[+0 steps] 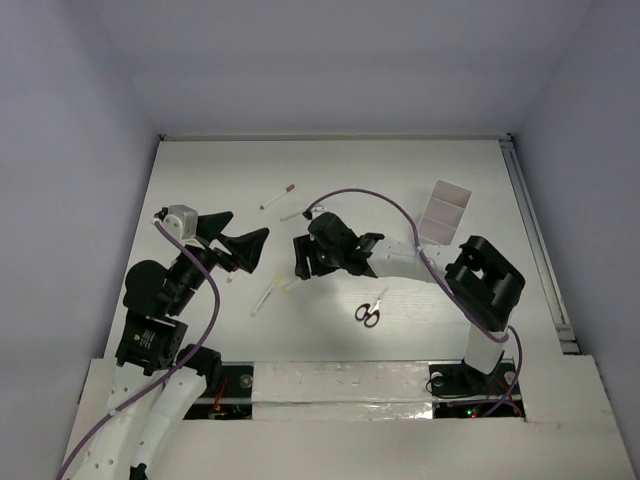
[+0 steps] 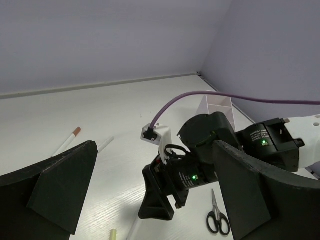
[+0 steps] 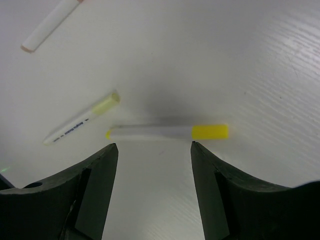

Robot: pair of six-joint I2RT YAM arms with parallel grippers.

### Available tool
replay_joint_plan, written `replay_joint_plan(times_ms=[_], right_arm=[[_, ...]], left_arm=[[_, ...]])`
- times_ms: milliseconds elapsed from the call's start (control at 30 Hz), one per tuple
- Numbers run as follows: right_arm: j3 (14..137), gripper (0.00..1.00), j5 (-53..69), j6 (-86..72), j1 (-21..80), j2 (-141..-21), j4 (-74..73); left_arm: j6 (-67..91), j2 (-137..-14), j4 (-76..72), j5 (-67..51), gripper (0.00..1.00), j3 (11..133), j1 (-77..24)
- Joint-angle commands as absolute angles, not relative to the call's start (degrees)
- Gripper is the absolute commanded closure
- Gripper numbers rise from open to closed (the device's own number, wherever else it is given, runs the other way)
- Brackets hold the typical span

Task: Sort the stationery into containers
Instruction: Pick up the pen from the center of the board.

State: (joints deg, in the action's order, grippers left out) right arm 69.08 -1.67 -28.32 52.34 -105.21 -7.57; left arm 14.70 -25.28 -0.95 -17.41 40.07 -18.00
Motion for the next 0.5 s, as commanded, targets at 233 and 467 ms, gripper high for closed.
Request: replay_joint_plan(times_ms=[233, 467], right_arm=[[68.11, 0.34, -0.53, -33.4, 51.86, -107.74, -7.03], [72.07, 0.33, -2.11, -33.4, 51.86, -111.88, -7.47]], left_arm=[[15.12, -23.82, -2.64, -17.23, 0.01, 40.25, -18.28], [14.94, -23.73, -2.55, -17.4, 0.01, 40.25, -18.28]])
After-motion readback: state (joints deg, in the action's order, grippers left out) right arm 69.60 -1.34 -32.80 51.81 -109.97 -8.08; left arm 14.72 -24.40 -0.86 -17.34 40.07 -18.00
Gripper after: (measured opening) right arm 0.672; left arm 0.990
